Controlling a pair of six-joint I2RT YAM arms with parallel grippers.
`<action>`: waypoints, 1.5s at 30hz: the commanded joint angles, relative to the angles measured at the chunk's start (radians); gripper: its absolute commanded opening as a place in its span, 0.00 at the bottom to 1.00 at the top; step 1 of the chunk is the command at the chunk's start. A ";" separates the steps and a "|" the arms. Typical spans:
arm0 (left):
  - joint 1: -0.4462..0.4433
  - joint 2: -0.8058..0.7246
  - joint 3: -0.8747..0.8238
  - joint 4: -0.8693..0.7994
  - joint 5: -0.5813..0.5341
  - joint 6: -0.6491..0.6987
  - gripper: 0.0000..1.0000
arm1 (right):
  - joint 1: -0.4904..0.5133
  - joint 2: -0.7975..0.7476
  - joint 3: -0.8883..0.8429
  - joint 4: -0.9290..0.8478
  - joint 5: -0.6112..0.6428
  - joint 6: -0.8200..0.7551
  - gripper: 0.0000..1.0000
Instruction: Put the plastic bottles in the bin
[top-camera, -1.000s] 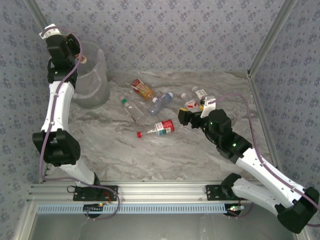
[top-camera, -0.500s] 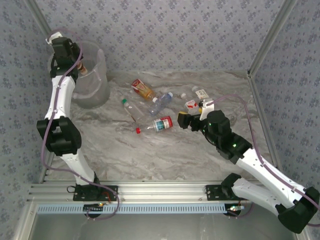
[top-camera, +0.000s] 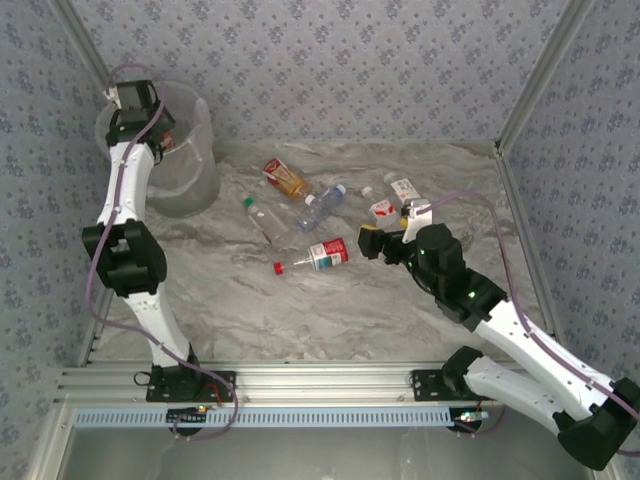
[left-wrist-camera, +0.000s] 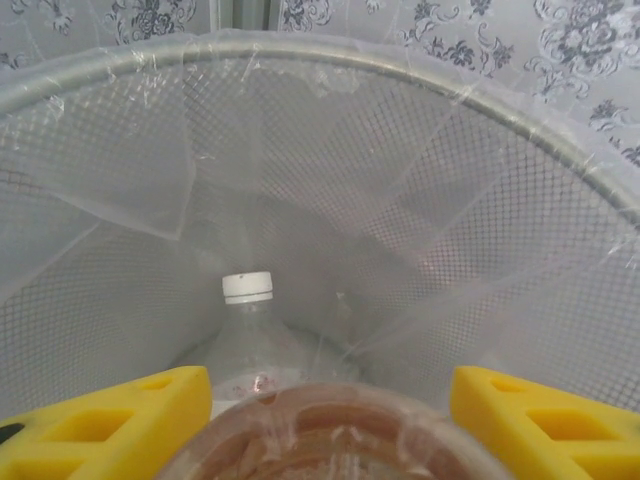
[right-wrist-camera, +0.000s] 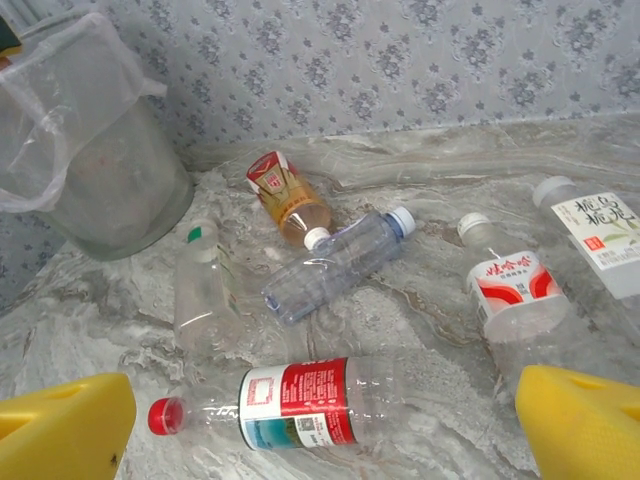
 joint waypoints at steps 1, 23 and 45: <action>0.004 0.023 0.068 -0.087 0.020 -0.046 0.72 | 0.006 -0.033 -0.020 0.005 0.049 0.023 1.00; 0.004 -0.031 0.163 -0.141 0.254 -0.137 0.98 | -0.019 -0.003 -0.046 -0.026 0.116 0.070 1.00; 0.003 -0.481 -0.314 0.121 0.466 -0.198 0.99 | -0.224 0.242 0.010 -0.156 -0.050 -0.047 1.00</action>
